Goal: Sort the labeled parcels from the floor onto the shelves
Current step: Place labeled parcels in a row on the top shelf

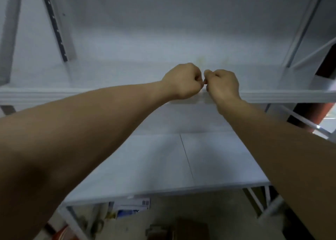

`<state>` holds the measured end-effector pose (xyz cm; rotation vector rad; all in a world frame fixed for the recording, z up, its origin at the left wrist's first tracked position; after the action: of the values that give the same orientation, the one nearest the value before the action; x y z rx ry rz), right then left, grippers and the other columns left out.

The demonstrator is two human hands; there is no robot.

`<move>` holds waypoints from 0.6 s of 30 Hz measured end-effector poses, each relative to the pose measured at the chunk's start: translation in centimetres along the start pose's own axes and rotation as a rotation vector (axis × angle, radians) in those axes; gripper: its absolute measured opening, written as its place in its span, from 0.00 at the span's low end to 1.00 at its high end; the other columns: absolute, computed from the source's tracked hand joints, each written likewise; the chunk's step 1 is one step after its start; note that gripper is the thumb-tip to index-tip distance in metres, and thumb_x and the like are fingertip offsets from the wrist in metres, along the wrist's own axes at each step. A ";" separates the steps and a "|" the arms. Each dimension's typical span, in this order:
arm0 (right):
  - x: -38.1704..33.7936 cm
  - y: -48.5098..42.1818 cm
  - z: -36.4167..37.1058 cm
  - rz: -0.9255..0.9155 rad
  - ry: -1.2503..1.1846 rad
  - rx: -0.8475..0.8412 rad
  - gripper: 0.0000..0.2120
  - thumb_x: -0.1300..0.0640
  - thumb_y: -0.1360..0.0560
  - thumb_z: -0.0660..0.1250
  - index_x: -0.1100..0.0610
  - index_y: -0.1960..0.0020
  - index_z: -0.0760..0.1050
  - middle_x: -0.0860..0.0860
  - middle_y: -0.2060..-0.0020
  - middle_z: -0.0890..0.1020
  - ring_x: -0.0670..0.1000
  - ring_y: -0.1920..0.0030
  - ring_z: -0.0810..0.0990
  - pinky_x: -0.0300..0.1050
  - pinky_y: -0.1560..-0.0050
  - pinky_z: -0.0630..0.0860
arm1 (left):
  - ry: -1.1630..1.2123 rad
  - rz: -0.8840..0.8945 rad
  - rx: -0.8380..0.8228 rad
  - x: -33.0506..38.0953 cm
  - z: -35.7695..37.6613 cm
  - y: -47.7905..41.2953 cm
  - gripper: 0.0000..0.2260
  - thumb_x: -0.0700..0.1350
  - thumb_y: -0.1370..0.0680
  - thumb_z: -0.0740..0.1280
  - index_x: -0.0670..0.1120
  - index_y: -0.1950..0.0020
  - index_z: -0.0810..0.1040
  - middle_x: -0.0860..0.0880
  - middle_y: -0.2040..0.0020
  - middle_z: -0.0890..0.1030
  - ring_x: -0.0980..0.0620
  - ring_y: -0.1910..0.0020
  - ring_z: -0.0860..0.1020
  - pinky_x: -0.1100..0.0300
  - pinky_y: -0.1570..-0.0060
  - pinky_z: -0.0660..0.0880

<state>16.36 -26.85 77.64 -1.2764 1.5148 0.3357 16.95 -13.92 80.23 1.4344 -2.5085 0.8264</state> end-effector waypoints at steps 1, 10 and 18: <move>1.1 1.4 0.6 0.034 -0.004 -0.014 0.17 0.51 0.23 0.62 0.65 0.58 0.80 0.55 0.66 0.81 0.54 0.66 0.75 0.47 0.62 0.71 | 0.007 -0.001 -0.038 -0.8 0.9 1.1 0.09 0.44 0.24 0.64 0.41 0.54 0.83 0.46 0.57 0.84 0.48 0.58 0.80 0.56 0.59 0.76; 12.8 12.7 5.9 0.349 0.049 -0.187 0.14 0.56 0.24 0.65 0.57 0.68 0.76 0.55 0.69 0.78 0.52 0.71 0.71 0.48 0.67 0.66 | 0.109 -0.062 -0.216 -5.9 11.2 9.3 0.08 0.45 0.23 0.66 0.42 0.54 0.83 0.52 0.65 0.80 0.56 0.66 0.78 0.61 0.65 0.73; 24.8 20.9 12.1 0.600 0.114 -0.500 0.13 0.54 0.20 0.65 0.58 0.61 0.78 0.51 0.70 0.79 0.48 0.73 0.74 0.41 0.70 0.71 | 0.184 -0.293 -0.388 -12.7 23.6 16.8 0.08 0.43 0.23 0.65 0.42 0.52 0.83 0.49 0.59 0.82 0.54 0.63 0.79 0.58 0.58 0.78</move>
<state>9.08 -22.87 44.02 -1.1943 1.9747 1.1008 13.28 -10.00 49.10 1.4604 -2.1050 0.3740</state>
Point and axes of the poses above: each hand's wrist, its own y-axis away from the middle knuckle, its own z-axis out of the palm, x = y × z, the point moved 7 cm from there along -y, towards the middle knuckle
